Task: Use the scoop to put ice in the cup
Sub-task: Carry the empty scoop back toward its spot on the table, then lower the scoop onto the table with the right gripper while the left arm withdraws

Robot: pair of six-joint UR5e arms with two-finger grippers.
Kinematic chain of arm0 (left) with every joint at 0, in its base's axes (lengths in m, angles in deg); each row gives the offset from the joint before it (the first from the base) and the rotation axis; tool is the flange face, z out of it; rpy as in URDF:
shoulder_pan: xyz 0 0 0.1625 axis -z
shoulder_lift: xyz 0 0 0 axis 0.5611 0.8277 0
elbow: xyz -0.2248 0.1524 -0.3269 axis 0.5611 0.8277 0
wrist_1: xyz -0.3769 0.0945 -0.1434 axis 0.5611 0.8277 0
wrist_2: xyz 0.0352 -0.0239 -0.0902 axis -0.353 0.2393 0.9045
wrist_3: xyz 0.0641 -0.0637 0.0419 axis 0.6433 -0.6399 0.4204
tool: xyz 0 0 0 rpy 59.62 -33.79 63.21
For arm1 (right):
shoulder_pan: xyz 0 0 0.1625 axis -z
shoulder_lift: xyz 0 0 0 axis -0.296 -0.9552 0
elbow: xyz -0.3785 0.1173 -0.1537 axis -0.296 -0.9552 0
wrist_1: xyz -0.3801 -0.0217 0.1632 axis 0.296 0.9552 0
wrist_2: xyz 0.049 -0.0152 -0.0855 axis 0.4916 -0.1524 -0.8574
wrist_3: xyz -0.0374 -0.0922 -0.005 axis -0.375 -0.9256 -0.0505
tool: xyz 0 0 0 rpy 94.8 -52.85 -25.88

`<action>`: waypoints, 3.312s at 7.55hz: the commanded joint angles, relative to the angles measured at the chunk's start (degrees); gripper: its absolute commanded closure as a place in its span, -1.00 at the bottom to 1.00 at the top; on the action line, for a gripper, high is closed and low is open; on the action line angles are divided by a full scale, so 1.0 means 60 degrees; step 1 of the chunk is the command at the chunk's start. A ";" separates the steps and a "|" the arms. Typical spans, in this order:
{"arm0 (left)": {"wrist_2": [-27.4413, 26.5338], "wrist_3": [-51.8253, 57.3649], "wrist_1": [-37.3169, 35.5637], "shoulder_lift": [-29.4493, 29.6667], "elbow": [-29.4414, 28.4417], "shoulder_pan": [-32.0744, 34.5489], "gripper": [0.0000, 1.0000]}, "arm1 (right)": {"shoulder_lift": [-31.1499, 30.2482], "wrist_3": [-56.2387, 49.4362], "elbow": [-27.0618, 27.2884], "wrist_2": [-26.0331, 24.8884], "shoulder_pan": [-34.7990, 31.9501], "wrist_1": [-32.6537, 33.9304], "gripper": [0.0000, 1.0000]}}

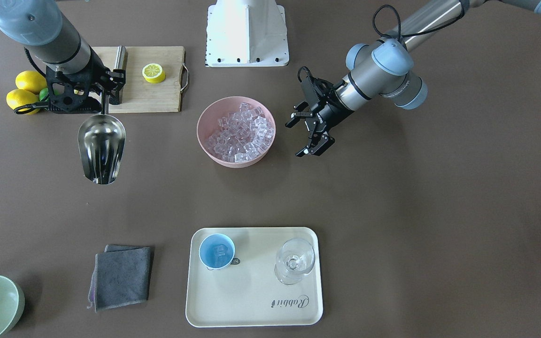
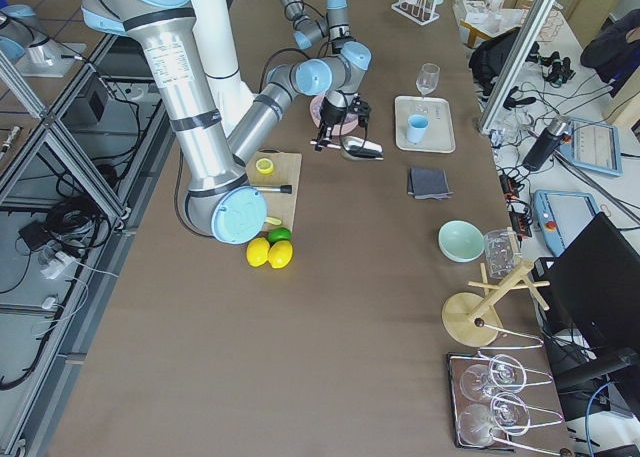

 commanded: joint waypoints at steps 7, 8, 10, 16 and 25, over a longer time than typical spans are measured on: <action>-0.0647 -0.0018 -0.2031 -0.0702 0.1546 0.0678 -0.96 | -0.1998 0.2376 -0.2076 -0.0592 0.0695 -0.6305 1.00; -0.0647 -0.0032 -0.2454 -0.1051 0.2042 0.0796 -0.96 | -0.1998 0.2376 -0.2106 -0.0591 0.0768 -0.6305 1.00; -0.0647 -0.0047 -0.3376 -0.1303 0.2630 0.1176 -0.96 | -0.1998 0.2376 -0.2194 -0.0591 0.0885 -0.6319 1.00; 0.0422 -0.0077 -0.4171 -0.2446 0.3102 0.3327 -0.96 | -0.1853 0.2361 -0.2354 -0.0576 0.1017 -0.6363 1.00; 0.3976 -0.0164 -0.7036 -0.4641 0.2853 0.8099 -0.96 | -0.1720 0.2229 -0.2195 -0.0269 0.0959 -0.6305 -0.98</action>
